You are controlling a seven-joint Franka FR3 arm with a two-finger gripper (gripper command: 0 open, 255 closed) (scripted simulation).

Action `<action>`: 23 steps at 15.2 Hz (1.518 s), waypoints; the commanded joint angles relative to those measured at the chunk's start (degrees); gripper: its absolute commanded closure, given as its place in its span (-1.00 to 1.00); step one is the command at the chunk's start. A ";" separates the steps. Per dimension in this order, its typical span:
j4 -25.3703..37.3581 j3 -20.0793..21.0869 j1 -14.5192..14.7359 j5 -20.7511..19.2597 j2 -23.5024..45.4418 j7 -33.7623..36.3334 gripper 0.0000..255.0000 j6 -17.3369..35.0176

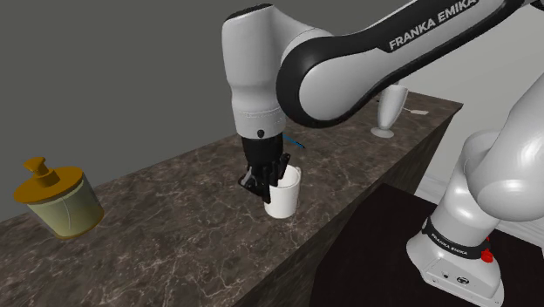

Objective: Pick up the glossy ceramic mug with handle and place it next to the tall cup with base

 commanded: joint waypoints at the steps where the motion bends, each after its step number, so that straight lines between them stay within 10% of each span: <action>1: 0.96 -0.21 -0.02 0.25 -0.64 -0.28 1.00 -1.56; 23: 15.52 -1.71 -0.43 0.84 -3.38 -1.11 1.00 -18.58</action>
